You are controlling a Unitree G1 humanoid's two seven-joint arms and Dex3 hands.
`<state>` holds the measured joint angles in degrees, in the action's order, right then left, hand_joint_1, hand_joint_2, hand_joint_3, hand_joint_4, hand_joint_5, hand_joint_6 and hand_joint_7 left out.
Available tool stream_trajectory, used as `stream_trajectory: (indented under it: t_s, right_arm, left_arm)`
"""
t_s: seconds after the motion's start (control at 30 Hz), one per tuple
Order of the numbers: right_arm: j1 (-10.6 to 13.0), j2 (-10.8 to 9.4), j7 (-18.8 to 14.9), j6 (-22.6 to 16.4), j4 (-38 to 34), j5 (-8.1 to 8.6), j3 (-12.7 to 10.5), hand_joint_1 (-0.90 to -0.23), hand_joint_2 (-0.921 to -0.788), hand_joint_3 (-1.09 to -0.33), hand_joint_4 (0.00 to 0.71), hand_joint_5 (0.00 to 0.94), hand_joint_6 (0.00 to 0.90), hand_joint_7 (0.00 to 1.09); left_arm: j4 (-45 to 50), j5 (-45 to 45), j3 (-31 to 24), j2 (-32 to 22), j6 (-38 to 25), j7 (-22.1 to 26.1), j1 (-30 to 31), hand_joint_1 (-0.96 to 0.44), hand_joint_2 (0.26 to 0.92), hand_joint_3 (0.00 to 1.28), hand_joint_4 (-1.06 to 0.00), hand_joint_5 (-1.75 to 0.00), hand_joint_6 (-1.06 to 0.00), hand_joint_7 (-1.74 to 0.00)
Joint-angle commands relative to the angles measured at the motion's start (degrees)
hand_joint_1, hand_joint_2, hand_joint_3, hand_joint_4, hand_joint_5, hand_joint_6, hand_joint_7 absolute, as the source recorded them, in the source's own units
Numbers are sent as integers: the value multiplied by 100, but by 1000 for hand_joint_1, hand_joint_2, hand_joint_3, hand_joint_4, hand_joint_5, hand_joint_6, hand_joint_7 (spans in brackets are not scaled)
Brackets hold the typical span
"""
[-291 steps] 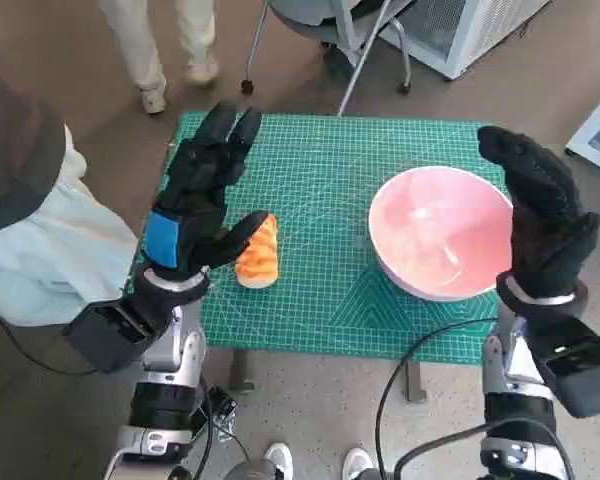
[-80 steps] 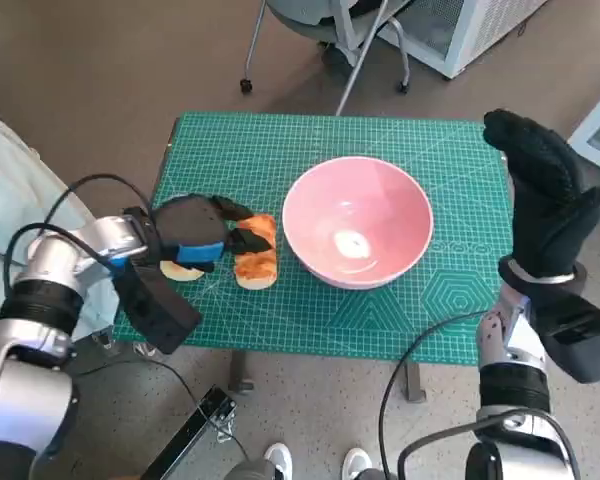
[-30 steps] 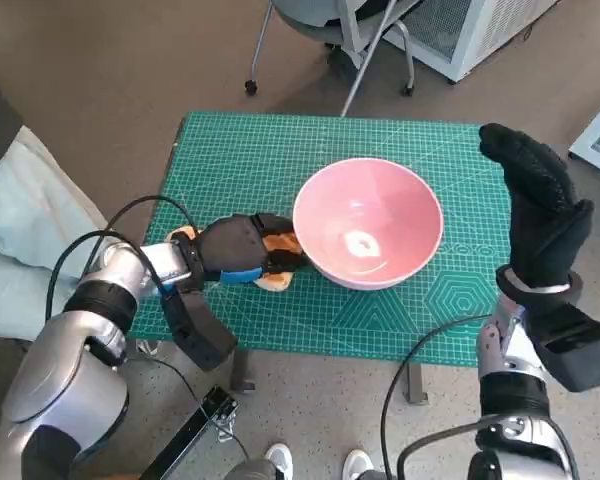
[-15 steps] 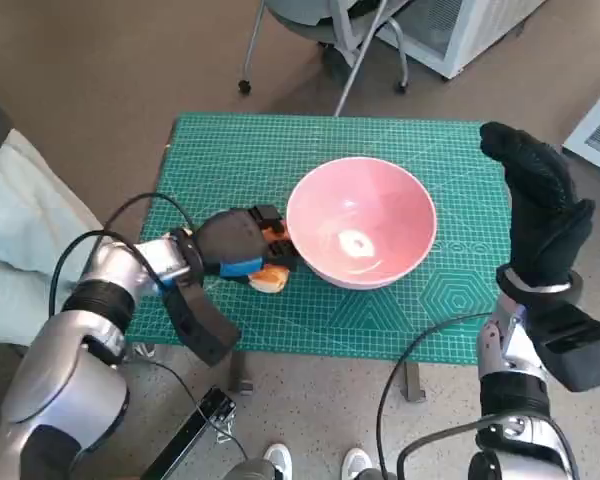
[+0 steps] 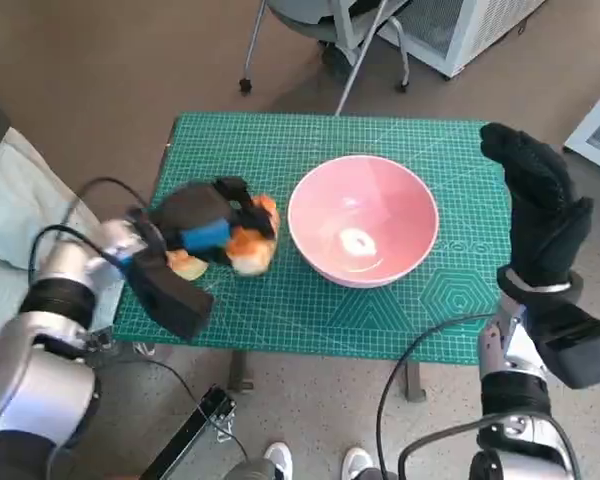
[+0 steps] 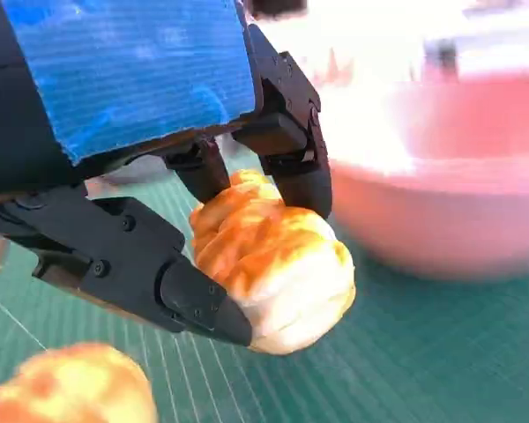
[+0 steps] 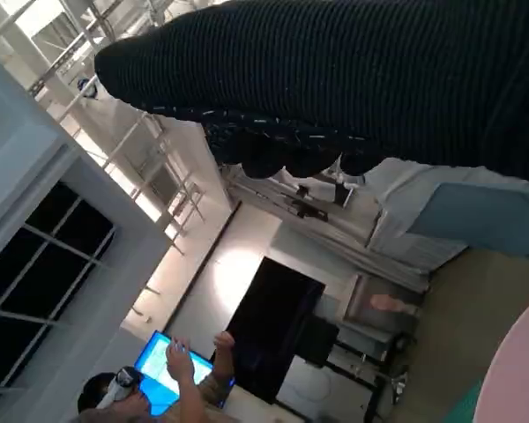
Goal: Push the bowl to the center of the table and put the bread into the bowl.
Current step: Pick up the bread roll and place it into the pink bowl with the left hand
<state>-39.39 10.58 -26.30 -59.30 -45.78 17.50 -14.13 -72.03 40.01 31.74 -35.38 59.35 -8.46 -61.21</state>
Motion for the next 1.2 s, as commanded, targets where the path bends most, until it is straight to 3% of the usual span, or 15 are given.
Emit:
stream_trajectory:
  t_s: [0.03,0.47,0.97,1.07,1.2]
  right_arm:
    - [42,5,46,-12,-112,-126,41,-569,-921,-821,350,1,1,891]
    - [23,44,-31,-15,-148,-76,51,-574,-921,-828,347,0,6,882]
    - [-3,56,-85,-32,-218,-31,54,-582,-921,-827,346,0,7,880]
    - [36,43,-66,-53,-151,-53,70,-581,-921,-827,347,0,8,880]
    - [50,40,-61,-57,-138,-41,77,-580,-921,-828,347,1,9,880]
  left_arm:
    - [260,-450,-464,-157,156,148,-53,0,920,87,-605,-1194,-667,-1184]
    - [977,-1058,-1250,-208,352,392,-106,0,920,59,-635,-1154,-699,-1158]
    - [1467,-1413,-1581,127,240,1008,-153,2,909,14,-709,-1080,-772,-1075]
    - [1235,-1160,-1349,706,163,926,-349,1,913,13,-701,-1088,-768,-1079]
    - [1014,-943,-1179,1001,57,845,-457,1,918,21,-676,-1112,-751,-1098]
